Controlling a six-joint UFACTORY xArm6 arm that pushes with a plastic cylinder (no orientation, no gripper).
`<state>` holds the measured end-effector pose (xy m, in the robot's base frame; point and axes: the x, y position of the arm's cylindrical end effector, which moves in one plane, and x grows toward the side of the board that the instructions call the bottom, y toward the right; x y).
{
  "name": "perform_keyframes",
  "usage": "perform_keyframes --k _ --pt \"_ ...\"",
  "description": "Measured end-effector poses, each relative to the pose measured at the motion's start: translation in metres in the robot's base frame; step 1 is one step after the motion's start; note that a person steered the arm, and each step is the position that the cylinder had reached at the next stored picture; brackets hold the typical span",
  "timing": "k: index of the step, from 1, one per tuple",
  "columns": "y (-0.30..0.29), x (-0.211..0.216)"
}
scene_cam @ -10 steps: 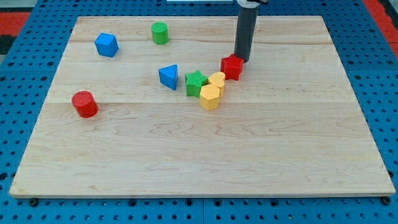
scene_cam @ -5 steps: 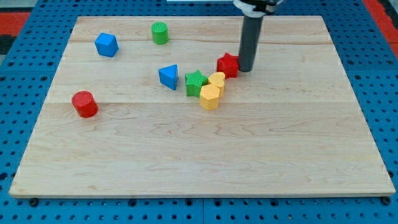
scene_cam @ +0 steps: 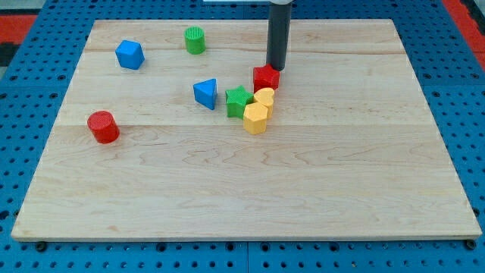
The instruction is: Push red star into the green star and yellow heart
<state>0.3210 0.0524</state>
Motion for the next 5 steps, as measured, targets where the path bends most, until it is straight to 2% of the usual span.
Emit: perform_keyframes --k 5 --pt "-0.012 0.023"
